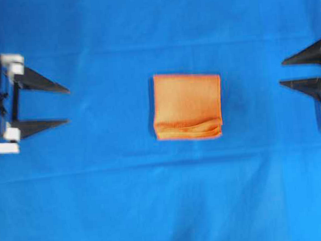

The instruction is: Fold the orange towel.

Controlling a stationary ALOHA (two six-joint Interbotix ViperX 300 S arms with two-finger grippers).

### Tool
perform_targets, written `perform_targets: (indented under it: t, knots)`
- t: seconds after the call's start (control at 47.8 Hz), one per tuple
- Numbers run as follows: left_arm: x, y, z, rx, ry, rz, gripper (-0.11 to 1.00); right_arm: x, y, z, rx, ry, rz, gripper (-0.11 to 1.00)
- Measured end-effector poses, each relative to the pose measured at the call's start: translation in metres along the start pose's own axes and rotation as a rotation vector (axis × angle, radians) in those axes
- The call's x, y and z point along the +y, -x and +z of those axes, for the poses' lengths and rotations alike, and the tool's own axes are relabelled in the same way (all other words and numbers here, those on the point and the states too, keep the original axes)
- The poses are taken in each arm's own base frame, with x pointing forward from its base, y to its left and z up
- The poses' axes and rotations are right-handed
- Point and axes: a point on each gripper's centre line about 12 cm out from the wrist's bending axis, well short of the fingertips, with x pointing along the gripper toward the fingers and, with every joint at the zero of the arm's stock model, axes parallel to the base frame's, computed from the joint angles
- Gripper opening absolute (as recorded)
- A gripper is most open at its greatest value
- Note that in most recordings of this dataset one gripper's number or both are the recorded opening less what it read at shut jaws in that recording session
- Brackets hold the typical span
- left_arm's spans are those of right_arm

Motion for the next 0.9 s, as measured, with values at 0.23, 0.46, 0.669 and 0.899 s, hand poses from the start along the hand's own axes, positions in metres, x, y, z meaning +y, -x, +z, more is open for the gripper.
perform_targets:
  t: [0.23,0.46,0.669,0.899]
  knots:
    - [-0.002,0.025,-0.03,-0.03,0.014,0.004,0.63,-0.003,0.002,-0.023,-0.017,0.01,0.023,0.57]
    - [-0.004,0.036,-0.049,-0.055,0.041,0.005,0.63,0.0,0.0,-0.032,-0.029,0.007,0.061,0.57]
    - [-0.004,0.039,-0.05,-0.066,0.046,0.007,0.63,0.0,0.0,-0.031,-0.031,0.007,0.065,0.57]
    - [-0.004,0.039,-0.05,-0.066,0.045,0.007,0.63,0.0,0.0,-0.031,-0.031,0.007,0.065,0.57]
